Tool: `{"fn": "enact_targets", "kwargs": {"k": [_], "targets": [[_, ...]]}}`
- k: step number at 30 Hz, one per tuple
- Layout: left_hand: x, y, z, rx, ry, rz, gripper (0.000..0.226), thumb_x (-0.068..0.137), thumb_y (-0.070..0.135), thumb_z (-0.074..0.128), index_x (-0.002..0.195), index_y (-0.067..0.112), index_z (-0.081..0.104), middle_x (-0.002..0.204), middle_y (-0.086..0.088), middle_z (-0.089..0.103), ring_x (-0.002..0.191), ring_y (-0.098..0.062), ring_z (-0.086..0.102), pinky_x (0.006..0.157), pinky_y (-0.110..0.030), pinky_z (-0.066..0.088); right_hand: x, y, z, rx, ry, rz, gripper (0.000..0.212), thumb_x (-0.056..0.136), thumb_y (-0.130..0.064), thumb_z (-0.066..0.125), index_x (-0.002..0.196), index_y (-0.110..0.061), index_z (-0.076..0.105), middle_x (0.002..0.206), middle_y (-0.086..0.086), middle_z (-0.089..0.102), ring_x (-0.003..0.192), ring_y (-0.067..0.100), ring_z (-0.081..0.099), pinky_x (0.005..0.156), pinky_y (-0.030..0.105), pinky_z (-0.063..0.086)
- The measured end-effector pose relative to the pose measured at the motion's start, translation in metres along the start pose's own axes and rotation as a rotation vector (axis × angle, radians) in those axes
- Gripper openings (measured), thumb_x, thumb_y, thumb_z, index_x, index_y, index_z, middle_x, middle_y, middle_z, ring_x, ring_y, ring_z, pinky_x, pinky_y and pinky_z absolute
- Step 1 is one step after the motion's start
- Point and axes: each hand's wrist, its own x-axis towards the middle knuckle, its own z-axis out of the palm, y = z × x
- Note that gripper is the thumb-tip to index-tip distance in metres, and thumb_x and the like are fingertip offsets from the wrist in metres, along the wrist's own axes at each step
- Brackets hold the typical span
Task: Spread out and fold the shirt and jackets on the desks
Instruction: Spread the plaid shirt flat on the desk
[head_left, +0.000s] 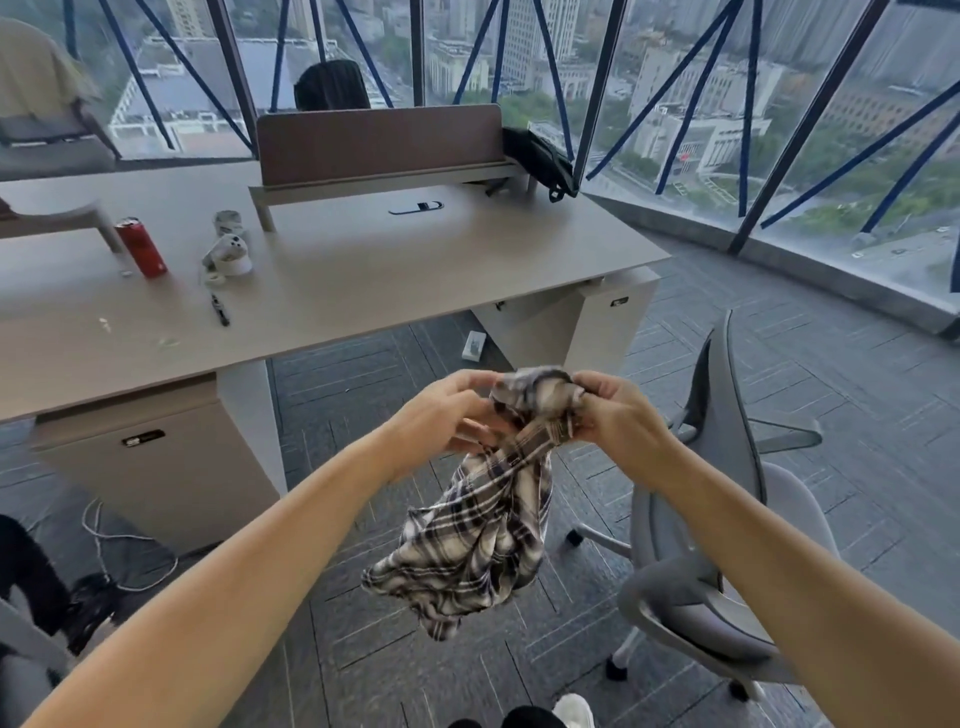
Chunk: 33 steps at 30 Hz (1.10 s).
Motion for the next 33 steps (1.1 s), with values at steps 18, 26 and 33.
{"fn": "enact_targets", "kwargs": {"k": [18, 26, 33], "targets": [[-0.030, -0.027, 0.020, 0.566, 0.127, -0.020, 0.036, 0.091, 0.047, 0.065, 0.122, 0.033, 0.054, 0.110, 0.007, 0.064, 0.101, -0.023, 0.066, 0.081, -0.035, 0.054, 0.032, -0.021, -0.043, 0.010, 0.484, 0.114, 0.025, 0.104, -0.006, 0.042, 0.089, -0.015, 0.059, 0.092, 0.013, 0.068, 0.078, 0.028, 0.069, 0.071, 0.047, 0.060], [-0.011, -0.057, 0.022, 0.140, -0.175, -0.377, 0.046, 0.100, 0.028, 0.058, 0.145, 0.026, 0.045, 0.125, -0.004, 0.066, 0.097, -0.017, 0.071, 0.085, -0.038, 0.059, 0.042, -0.035, -0.024, 0.119, 0.142, 0.050, 0.016, 0.100, 0.002, 0.046, 0.112, 0.002, 0.058, 0.085, 0.014, 0.060, 0.064, 0.021, 0.060, 0.053, 0.032, 0.057], [0.041, -0.074, 0.049, 0.048, -0.176, -0.314, 0.037, 0.087, 0.013, 0.075, 0.118, 0.024, 0.059, 0.107, -0.002, 0.068, 0.088, -0.018, 0.064, 0.078, -0.033, 0.051, 0.025, -0.049, -0.042, 0.296, 0.134, -0.011, 0.014, 0.091, -0.003, 0.055, 0.101, -0.006, 0.065, 0.078, 0.006, 0.071, 0.066, 0.014, 0.068, 0.065, 0.026, 0.058]]}}
